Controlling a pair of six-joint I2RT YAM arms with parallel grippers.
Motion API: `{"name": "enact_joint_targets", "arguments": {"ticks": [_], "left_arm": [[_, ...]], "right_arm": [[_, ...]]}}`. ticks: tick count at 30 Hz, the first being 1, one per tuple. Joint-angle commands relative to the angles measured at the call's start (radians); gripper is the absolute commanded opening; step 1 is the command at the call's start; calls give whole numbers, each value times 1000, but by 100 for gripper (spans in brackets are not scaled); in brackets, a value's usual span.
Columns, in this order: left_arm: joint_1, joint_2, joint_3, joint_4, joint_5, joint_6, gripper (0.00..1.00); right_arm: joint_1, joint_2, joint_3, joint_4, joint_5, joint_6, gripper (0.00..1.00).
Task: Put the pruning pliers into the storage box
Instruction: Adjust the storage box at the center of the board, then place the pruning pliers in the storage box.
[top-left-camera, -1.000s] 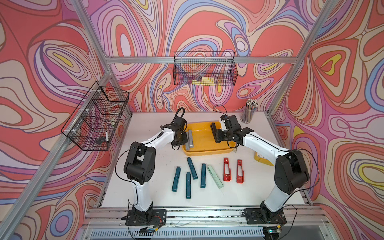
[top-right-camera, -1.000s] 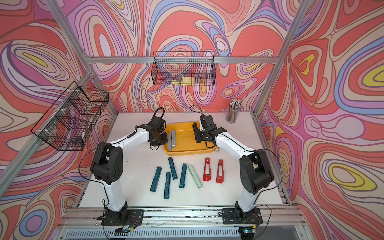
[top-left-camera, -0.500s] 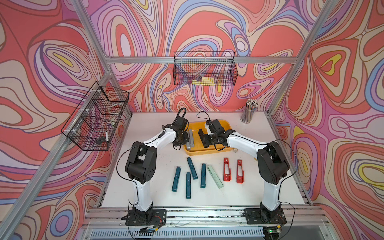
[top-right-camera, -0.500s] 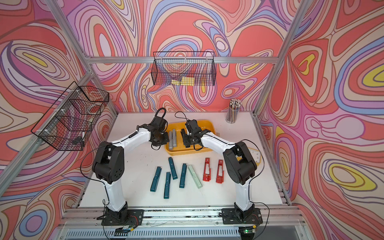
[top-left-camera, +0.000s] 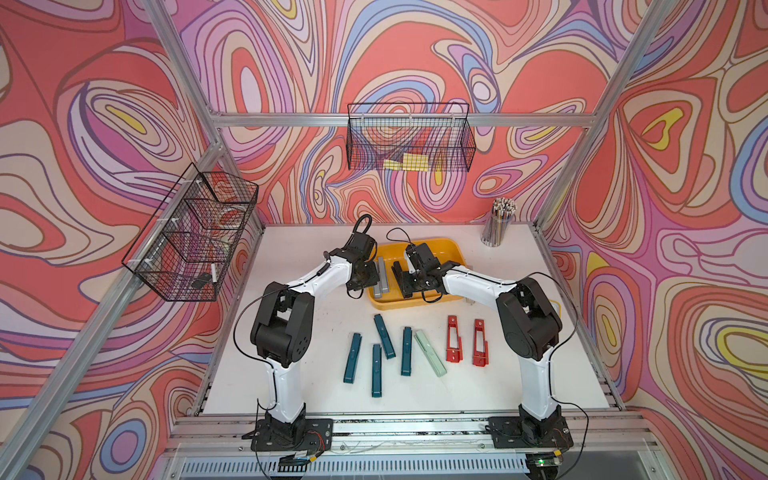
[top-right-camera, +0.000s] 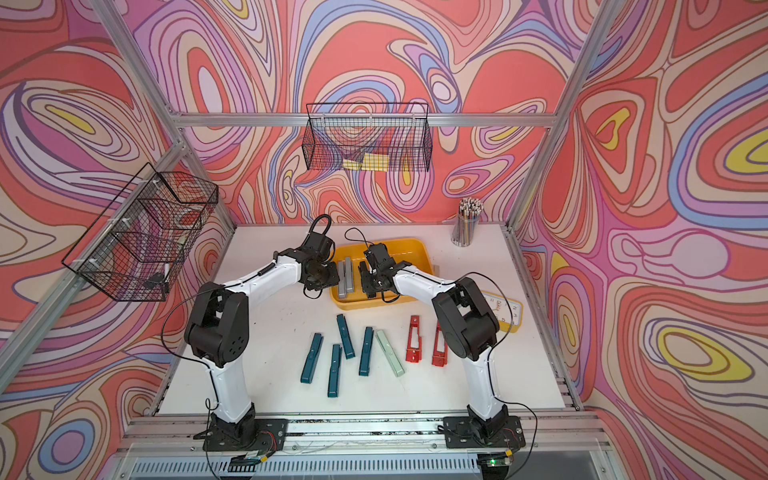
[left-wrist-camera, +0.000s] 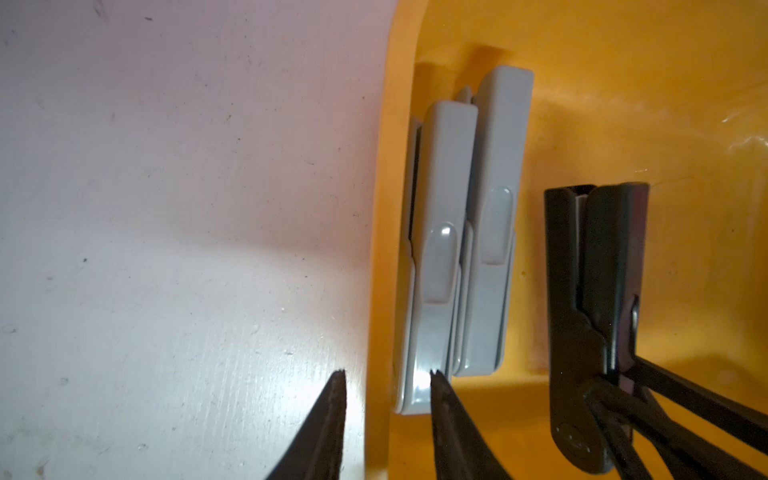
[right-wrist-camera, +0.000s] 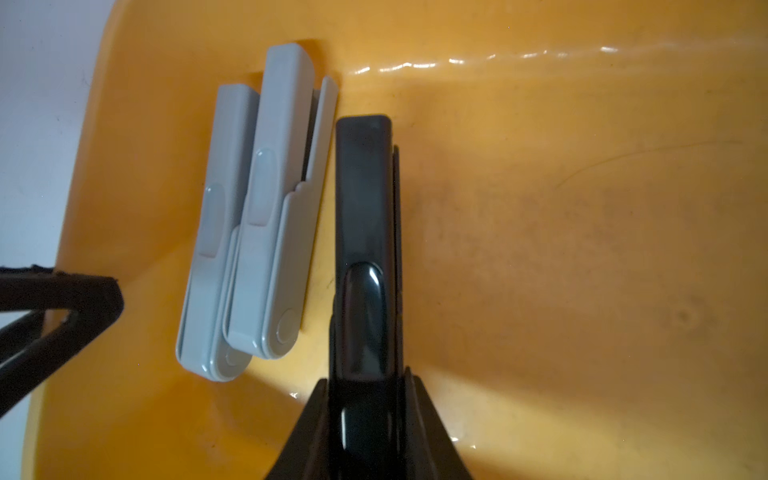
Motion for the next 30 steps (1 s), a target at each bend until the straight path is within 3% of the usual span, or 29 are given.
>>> {"name": "enact_joint_targets", "arguments": {"ticks": [1, 10, 13, 16, 20, 30], "left_arm": [[-4, -22, -10, 0, -3, -2, 46], [-2, -165, -73, 6, 10, 56, 67], [-3, -240, -118, 34, 43, 81, 69], [-1, -279, -149, 20, -18, 96, 70], [36, -261, -145, -9, -51, 124, 70], [117, -141, -111, 5, -25, 173, 84]], "right_arm": [[2, 23, 47, 33, 8, -2, 5], [2, 82, 112, 11, 15, -16, 5], [2, 95, 115, 14, 16, -13, 5], [3, 110, 123, 21, 10, -11, 5], [3, 127, 141, 18, 7, -12, 5], [2, 165, 198, -16, 9, -25, 6]]}}
